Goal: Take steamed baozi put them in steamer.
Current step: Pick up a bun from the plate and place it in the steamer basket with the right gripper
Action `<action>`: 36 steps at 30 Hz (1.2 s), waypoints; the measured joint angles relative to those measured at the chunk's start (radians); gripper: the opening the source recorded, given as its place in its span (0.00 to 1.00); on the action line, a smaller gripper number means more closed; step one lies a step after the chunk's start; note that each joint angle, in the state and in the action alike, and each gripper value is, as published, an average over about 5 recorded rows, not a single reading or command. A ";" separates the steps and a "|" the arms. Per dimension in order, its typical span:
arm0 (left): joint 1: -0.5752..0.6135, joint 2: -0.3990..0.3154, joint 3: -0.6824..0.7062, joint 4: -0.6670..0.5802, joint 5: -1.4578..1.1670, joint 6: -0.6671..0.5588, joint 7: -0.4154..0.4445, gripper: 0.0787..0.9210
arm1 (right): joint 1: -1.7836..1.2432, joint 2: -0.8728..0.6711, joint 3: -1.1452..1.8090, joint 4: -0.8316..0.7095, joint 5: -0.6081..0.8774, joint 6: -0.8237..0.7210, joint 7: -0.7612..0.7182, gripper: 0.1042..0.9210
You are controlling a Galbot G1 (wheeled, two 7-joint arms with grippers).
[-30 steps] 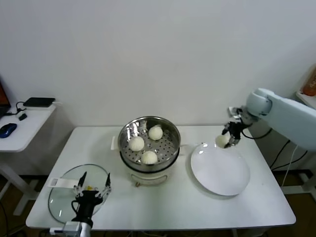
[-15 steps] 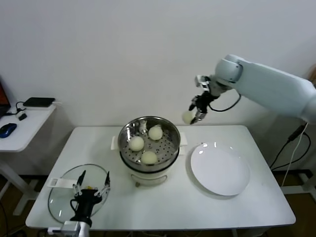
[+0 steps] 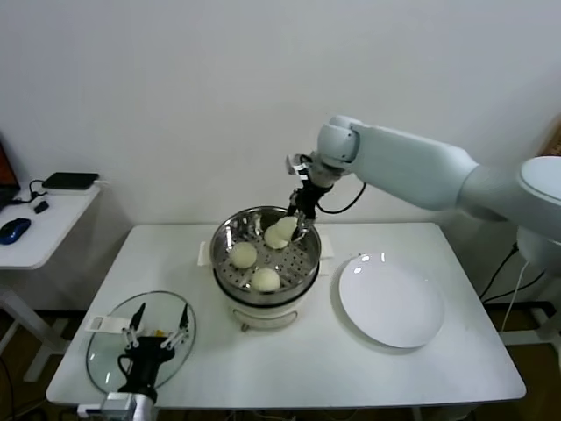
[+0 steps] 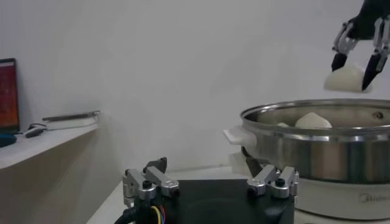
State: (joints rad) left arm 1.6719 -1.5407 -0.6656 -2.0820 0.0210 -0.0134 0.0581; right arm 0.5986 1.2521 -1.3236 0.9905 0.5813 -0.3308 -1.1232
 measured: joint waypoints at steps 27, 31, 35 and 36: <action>0.001 0.001 -0.004 0.012 -0.003 -0.002 -0.001 0.88 | -0.117 0.028 -0.002 -0.031 -0.061 0.015 -0.010 0.66; -0.001 0.001 -0.004 0.012 -0.003 -0.003 -0.001 0.88 | -0.122 0.027 -0.001 -0.033 -0.068 0.016 -0.010 0.66; -0.004 0.001 -0.004 0.012 -0.003 -0.002 -0.001 0.88 | -0.126 0.028 0.002 -0.038 -0.074 0.018 -0.011 0.67; -0.004 0.001 -0.004 0.012 -0.003 -0.001 -0.001 0.88 | -0.127 0.028 0.003 -0.039 -0.076 0.019 -0.012 0.67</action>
State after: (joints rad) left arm 1.6677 -1.5397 -0.6696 -2.0697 0.0182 -0.0146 0.0572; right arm 0.4714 1.2799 -1.3209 0.9513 0.5055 -0.3115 -1.1349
